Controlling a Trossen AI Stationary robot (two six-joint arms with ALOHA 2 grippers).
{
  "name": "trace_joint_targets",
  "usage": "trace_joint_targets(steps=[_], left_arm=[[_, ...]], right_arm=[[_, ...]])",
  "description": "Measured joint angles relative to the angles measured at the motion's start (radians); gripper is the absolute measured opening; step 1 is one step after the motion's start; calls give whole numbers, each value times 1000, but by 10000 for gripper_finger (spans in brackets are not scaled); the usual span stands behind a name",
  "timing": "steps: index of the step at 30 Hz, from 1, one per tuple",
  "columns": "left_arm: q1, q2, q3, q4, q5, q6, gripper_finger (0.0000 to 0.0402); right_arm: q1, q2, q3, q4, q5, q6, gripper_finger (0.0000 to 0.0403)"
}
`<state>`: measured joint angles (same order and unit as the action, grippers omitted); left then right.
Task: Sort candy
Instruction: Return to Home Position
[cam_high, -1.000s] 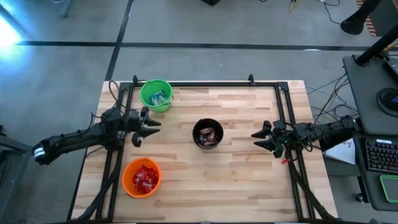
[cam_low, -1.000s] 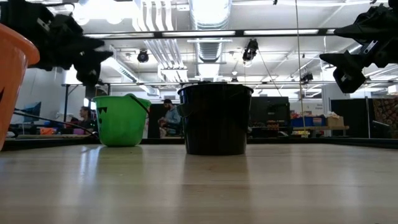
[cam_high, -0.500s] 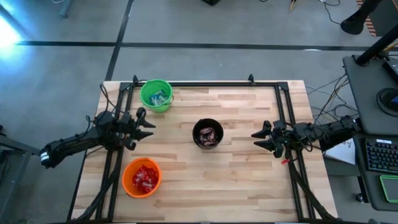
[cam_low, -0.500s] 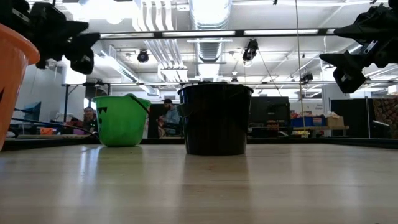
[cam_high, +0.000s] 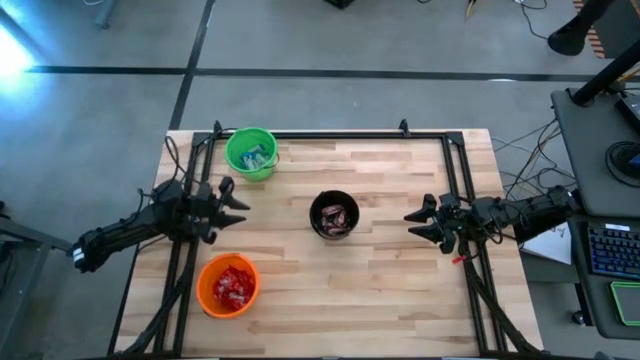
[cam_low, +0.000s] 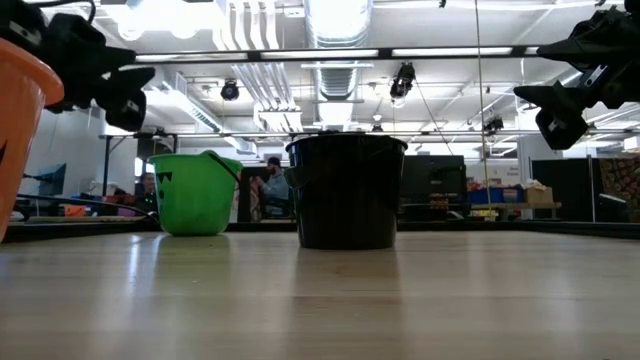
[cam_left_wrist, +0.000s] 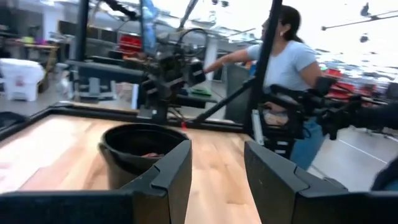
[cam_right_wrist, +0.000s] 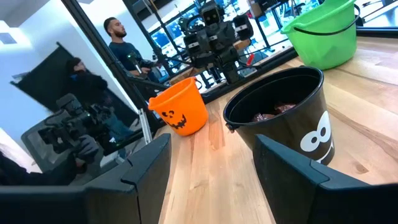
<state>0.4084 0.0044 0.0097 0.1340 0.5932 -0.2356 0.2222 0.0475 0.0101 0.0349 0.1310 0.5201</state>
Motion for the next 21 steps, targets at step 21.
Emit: trace_joint_targets(steps=[21], left_arm=[[0, 73, 0, -58, -143, 6, 130]], right_arm=[[0, 0, 0, 0, 0, 0, 215]])
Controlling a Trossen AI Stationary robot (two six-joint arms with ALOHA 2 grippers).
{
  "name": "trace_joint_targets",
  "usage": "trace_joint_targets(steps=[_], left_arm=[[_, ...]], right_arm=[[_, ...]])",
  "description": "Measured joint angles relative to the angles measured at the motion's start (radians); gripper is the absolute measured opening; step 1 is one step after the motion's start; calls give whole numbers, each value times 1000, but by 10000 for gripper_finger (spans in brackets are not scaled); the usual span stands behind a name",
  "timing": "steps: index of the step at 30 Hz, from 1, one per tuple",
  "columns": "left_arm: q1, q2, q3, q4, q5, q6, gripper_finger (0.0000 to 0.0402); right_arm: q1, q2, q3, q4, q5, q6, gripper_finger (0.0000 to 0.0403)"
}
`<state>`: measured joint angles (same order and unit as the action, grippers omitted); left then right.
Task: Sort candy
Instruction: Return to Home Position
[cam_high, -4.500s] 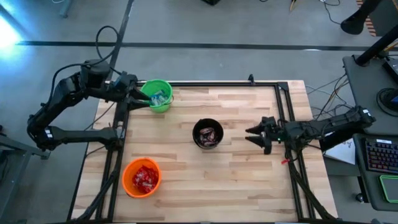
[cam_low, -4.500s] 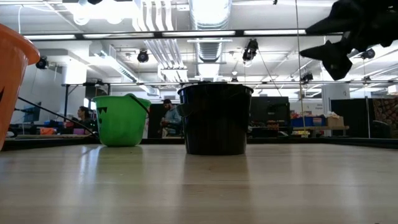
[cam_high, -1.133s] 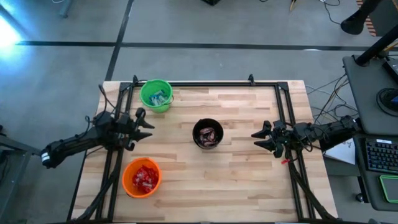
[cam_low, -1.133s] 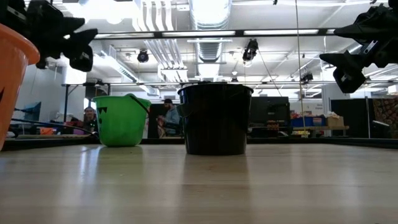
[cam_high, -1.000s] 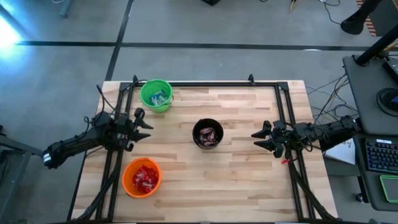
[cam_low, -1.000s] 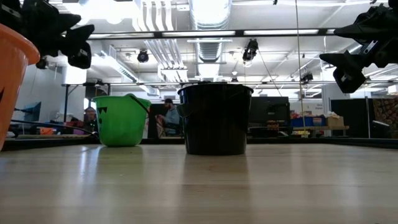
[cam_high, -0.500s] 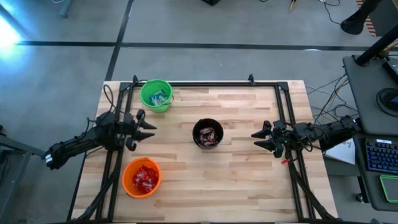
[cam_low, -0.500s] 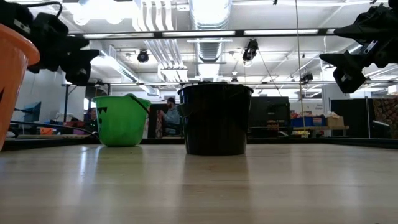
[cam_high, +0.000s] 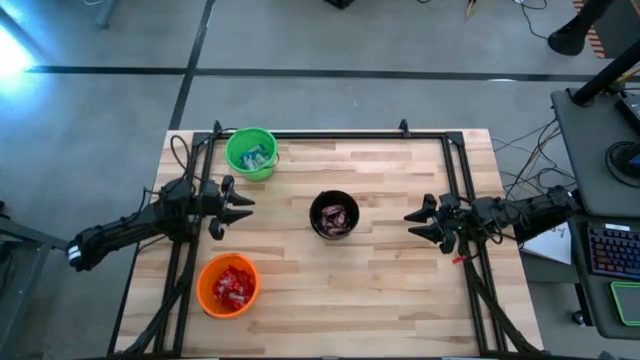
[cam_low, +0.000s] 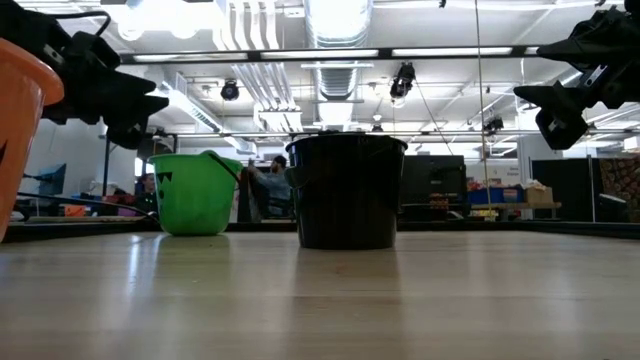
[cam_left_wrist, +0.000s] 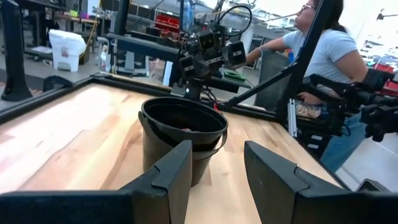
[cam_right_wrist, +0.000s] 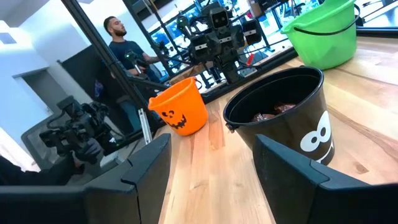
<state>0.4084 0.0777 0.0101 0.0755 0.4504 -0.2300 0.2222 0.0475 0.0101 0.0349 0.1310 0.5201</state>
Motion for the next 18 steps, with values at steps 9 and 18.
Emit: trace_joint_targets(steps=[9, 18], left_arm=[[0, 0, 0, 21, 2, 3, 130], [0, 0, 0, 27, 3, -4, 130]], right_arm=[[0, 0, 0, 0, 0, 0, 215], [0, 0, 0, 0, 0, -29, 215]])
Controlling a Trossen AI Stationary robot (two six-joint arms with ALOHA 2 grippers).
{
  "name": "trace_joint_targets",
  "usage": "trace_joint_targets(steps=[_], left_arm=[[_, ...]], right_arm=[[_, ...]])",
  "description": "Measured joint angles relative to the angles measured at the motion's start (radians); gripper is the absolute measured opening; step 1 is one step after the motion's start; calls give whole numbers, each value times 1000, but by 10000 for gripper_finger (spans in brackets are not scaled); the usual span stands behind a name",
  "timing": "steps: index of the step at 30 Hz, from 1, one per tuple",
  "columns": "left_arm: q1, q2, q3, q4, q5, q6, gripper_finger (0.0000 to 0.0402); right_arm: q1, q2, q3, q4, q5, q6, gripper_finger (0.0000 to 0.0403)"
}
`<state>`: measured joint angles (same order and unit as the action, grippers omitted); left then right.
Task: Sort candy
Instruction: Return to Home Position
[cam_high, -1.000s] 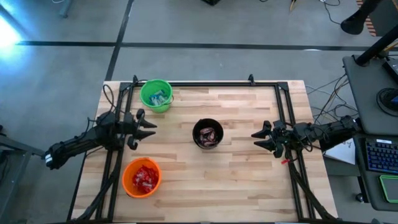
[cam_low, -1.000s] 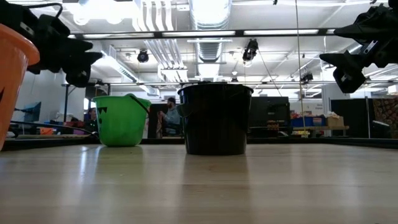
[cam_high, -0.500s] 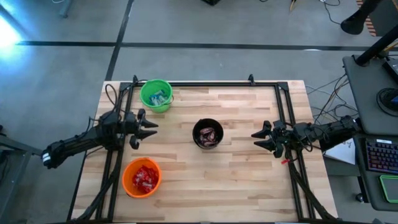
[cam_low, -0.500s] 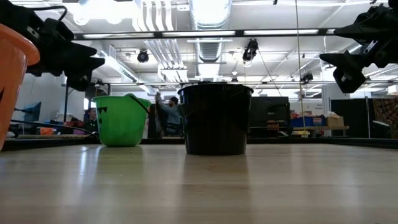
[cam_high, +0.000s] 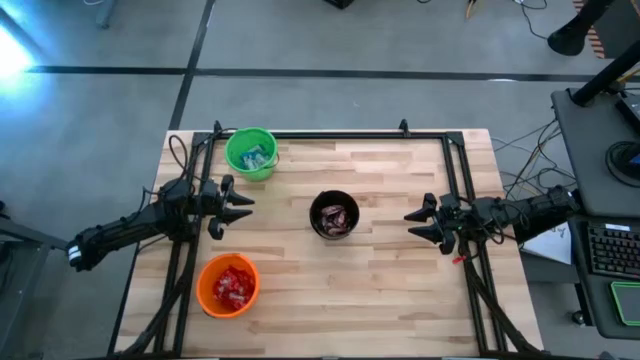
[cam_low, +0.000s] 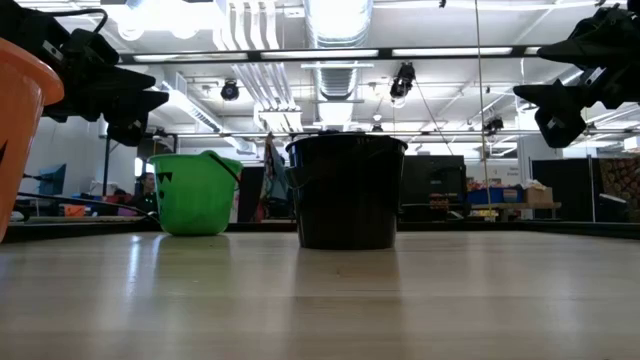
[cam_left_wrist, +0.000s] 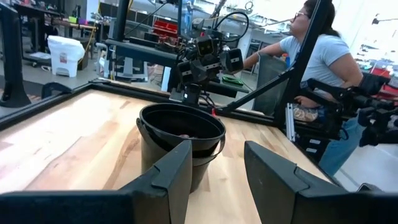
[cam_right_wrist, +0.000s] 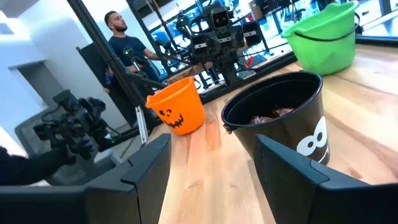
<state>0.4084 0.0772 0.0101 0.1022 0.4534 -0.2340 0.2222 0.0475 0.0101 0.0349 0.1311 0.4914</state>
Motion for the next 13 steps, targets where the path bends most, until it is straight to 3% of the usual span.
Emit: trace_joint_targets(steps=[6, 13], left_arm=[[0, 0, 0, 1, 0, -43, 130], [0, 0, 0, 2, -23, 113, 130]], right_arm=[[0, 0, 0, 0, 0, -145, 215], [0, 0, 0, 0, 0, -411, 215]])
